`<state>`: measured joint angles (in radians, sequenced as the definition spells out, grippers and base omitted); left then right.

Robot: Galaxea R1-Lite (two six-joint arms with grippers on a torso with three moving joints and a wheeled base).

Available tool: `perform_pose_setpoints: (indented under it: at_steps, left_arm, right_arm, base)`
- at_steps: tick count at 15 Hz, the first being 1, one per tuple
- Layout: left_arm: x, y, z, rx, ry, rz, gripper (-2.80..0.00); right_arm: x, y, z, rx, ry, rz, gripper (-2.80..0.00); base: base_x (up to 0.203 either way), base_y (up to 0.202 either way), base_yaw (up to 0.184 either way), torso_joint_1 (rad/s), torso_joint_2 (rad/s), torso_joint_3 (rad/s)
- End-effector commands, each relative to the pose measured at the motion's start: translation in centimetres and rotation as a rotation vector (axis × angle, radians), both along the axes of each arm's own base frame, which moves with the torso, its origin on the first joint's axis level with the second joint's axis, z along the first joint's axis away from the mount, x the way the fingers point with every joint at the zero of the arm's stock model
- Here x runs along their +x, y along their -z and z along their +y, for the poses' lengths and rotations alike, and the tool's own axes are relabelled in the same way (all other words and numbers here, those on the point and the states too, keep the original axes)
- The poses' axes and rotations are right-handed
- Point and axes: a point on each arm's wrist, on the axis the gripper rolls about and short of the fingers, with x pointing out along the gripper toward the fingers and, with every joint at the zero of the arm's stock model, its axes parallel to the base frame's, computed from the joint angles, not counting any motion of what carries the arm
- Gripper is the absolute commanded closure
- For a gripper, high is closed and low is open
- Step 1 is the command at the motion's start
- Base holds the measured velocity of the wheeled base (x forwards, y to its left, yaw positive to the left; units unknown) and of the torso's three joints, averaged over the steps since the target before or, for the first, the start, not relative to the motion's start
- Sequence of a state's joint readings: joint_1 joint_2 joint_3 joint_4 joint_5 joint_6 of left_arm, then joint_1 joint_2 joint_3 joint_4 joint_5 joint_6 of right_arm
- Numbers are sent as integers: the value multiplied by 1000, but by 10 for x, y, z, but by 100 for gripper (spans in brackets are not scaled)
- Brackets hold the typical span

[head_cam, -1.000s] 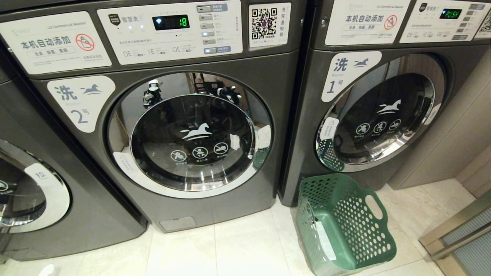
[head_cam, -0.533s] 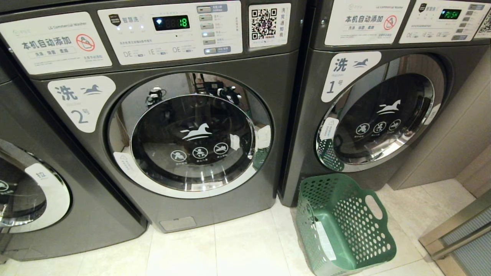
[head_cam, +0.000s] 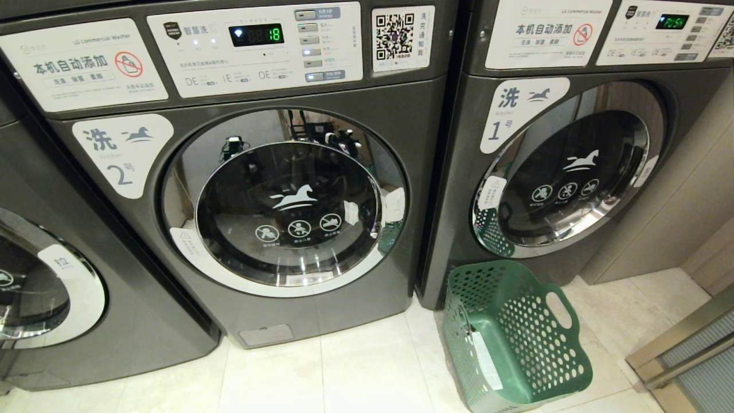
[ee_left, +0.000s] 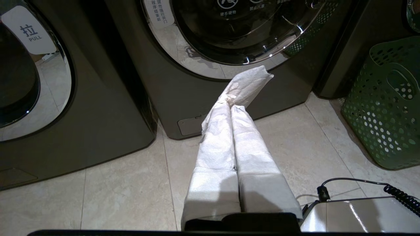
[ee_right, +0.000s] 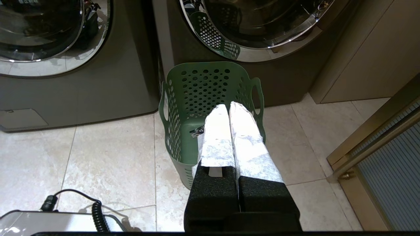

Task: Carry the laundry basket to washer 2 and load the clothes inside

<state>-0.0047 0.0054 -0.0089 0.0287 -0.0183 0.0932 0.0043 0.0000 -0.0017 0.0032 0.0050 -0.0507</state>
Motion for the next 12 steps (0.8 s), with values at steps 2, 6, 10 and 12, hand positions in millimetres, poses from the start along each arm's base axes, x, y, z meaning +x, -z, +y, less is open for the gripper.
perform_pose_setpoints:
  at_steps: [2, 6, 10, 12]
  left_arm:
    - [0, 0, 0, -46, -10, -5, 0]
    - [0, 0, 0, -71, -20, -7, 0]
    - [0, 0, 0, -72, -20, -7, 0]
    - [0, 0, 0, -73, -20, -6, 0]
  right_arm:
    - [0, 1, 0, -4, -2, 5, 0]
    - [0, 1, 0, 2, 2, 6, 0]
    - [0, 1, 0, -1, 2, 7, 0]
    - [0, 1, 0, 0, 3, 5, 0]
  base:
    - [0, 0, 0, 0, 0, 0]
    - [0, 0, 0, 0, 0, 0]
    - [0, 0, 0, 0, 0, 0]
    - [0, 0, 0, 0, 0, 0]
